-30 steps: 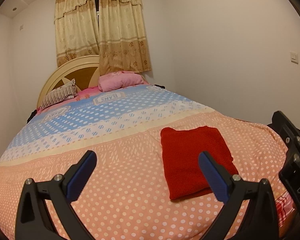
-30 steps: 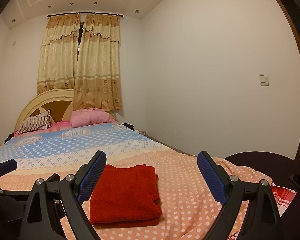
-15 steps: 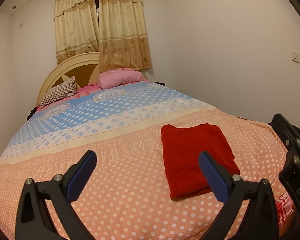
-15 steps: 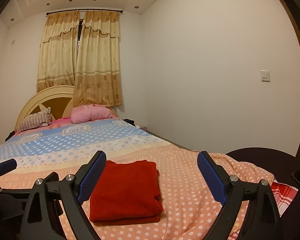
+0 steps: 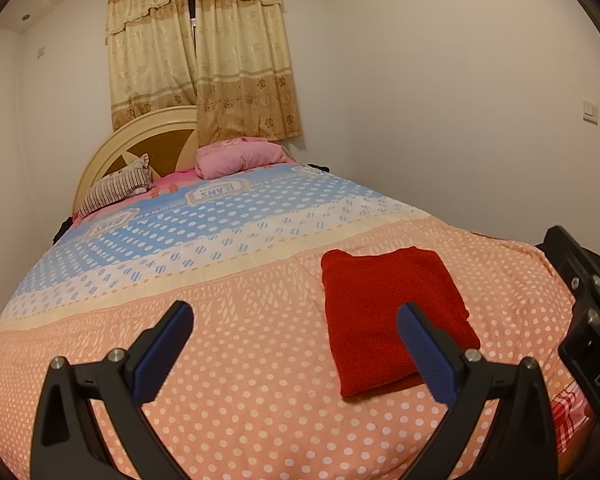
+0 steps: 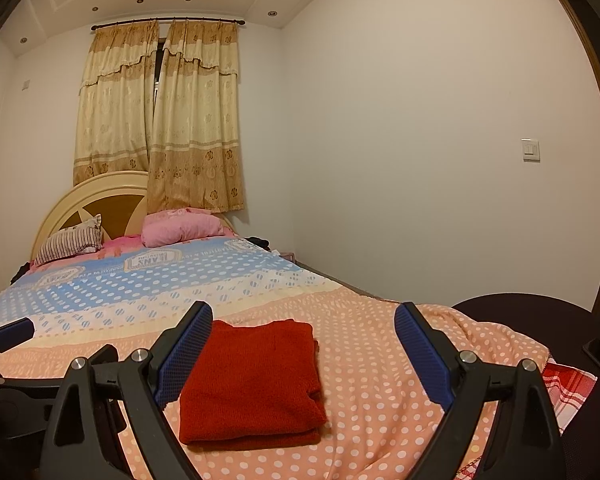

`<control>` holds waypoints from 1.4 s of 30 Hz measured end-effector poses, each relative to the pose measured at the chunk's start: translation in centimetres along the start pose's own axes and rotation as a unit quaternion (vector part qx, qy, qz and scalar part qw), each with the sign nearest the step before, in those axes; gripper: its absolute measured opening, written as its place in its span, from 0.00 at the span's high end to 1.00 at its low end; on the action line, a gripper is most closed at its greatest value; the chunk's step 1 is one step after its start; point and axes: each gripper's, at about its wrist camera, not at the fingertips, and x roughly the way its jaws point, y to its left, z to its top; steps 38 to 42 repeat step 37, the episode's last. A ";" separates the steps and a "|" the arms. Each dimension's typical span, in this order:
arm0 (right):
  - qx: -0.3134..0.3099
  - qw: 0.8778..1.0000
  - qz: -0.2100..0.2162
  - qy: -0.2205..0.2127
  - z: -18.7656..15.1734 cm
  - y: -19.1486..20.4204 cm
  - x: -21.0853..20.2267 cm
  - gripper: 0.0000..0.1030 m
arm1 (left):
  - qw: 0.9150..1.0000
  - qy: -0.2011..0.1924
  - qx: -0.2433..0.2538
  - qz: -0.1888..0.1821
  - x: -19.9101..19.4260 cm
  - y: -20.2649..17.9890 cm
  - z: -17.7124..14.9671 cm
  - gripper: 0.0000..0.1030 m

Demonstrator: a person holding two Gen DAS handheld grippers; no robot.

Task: Fold small clothes

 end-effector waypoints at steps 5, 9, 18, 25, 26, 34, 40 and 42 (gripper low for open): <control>0.001 1.000 -0.001 0.002 0.0 0.0 0.1 0.10 | 1.000 0.003 0.001 -0.004 0.1 0.0 -0.1 0.00; 0.001 1.000 -0.003 0.004 0.0 0.2 0.1 0.10 | 1.000 0.005 0.002 -0.002 0.2 0.1 -0.1 0.00; 0.000 1.000 -0.004 0.003 -0.1 0.3 0.1 0.10 | 1.000 0.005 0.002 -0.001 0.2 0.0 -0.1 0.00; -0.001 1.000 -0.005 0.005 -0.3 0.4 0.2 0.10 | 1.000 0.015 -0.007 -0.007 0.5 0.6 -0.2 0.00; 0.000 1.000 -0.005 0.005 -0.3 0.3 0.2 0.10 | 1.000 0.017 -0.010 -0.011 0.6 0.8 -0.2 0.00; -0.002 1.000 -0.004 0.008 -0.6 0.3 0.5 0.10 | 0.999 0.033 -0.015 -0.018 1.2 1.4 -0.5 0.00; 0.000 1.000 -0.005 0.015 -0.8 0.1 1.1 0.10 | 0.999 0.039 -0.017 -0.016 1.4 1.7 -0.6 0.00; 0.000 1.000 -0.005 0.015 -0.8 0.1 1.1 0.10 | 0.999 0.039 -0.017 -0.016 1.4 1.7 -0.6 0.00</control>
